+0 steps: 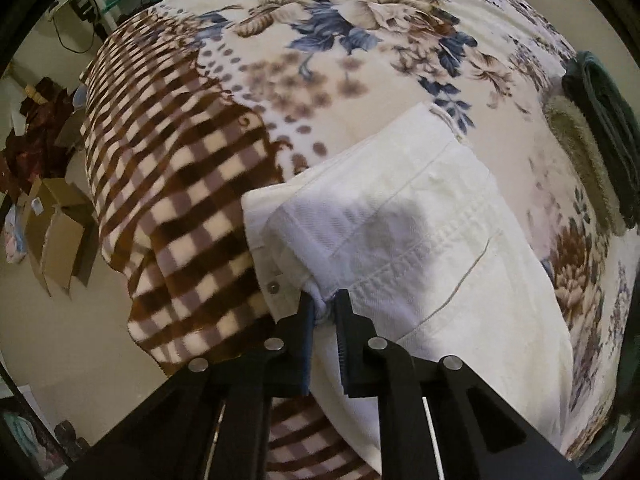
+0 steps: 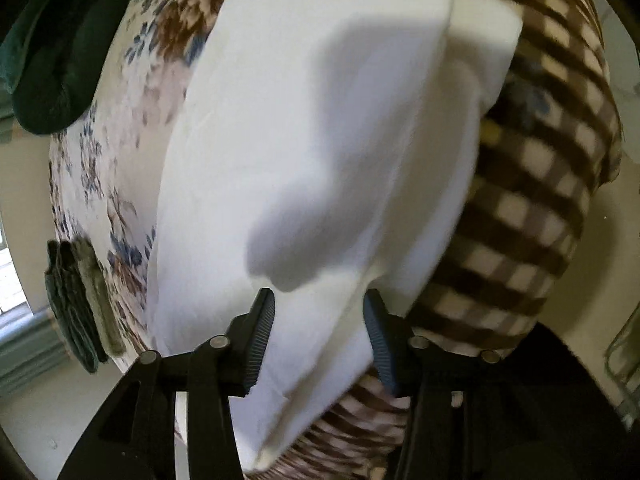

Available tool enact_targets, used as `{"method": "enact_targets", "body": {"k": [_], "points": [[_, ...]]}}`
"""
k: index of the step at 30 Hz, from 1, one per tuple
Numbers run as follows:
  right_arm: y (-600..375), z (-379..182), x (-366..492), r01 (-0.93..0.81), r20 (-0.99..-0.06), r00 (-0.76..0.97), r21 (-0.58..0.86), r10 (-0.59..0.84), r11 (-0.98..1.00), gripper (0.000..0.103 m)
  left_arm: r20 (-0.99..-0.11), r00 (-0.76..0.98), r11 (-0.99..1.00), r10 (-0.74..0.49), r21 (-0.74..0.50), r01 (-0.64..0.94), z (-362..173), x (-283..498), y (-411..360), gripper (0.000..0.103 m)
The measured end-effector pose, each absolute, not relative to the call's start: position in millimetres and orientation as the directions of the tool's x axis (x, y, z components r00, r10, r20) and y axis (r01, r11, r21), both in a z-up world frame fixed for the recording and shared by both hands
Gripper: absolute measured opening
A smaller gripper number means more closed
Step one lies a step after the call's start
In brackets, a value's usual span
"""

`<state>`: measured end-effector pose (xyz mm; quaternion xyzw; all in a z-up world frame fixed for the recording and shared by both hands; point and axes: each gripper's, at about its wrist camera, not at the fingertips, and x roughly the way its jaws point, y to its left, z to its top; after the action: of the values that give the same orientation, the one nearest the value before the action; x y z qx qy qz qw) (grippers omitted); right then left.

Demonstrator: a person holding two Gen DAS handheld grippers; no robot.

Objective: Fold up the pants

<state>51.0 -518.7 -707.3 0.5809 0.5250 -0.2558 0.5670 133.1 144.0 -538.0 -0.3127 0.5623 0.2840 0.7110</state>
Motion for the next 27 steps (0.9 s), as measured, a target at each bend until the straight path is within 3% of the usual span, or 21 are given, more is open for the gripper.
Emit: {"method": "enact_targets", "body": {"k": [2,10,14,17,19,20,23,25,27], "points": [[-515,-708,53,0.914,-0.912,0.289,0.354,0.292,0.199,0.003,-0.975,0.222,0.626,0.029,-0.156,-0.764,-535,125,155,0.008],[-498,-680,52,0.891,-0.946,0.169,0.267,0.277,0.368,0.002,-0.973,0.227,0.615,0.035,-0.158,-0.772,-522,126,170,0.008],[-497,-694,61,0.865,-0.945,0.108,0.243,0.309,0.439,0.003,-0.984,0.175,0.667,0.043,-0.102,-0.738,-541,154,170,0.009],[-506,-705,58,0.859,-0.921,0.101,0.272,0.377,0.433,0.01,-0.984,0.151,0.723,0.09,-0.04,-0.689,-535,158,157,0.012],[-519,-699,48,0.855,-0.902,0.155,0.327,0.403,0.403,0.022,-0.98,0.152,0.757,0.128,-0.002,-0.653,-521,160,145,0.013],[-525,-695,44,0.857,-0.904,0.171,0.333,0.392,0.393,0.035,-0.976,0.148,0.776,0.157,0.029,-0.631,-512,161,135,0.013],[-563,-674,16,0.881,-0.918,0.246,0.346,0.311,0.323,0.038,-0.966,0.171,0.81,0.194,0.06,-0.583,-491,164,109,0.033],[-592,-663,-3,0.899,-0.92,0.298,0.36,0.254,0.251,0.038,-0.962,0.187,0.83,0.197,0.062,-0.554,-483,166,89,0.056],[-617,-661,-12,0.911,-0.918,0.327,0.369,0.223,0.183,0.038,-0.963,0.197,0.85,0.185,0.056,-0.524,-481,174,66,0.068]]}}
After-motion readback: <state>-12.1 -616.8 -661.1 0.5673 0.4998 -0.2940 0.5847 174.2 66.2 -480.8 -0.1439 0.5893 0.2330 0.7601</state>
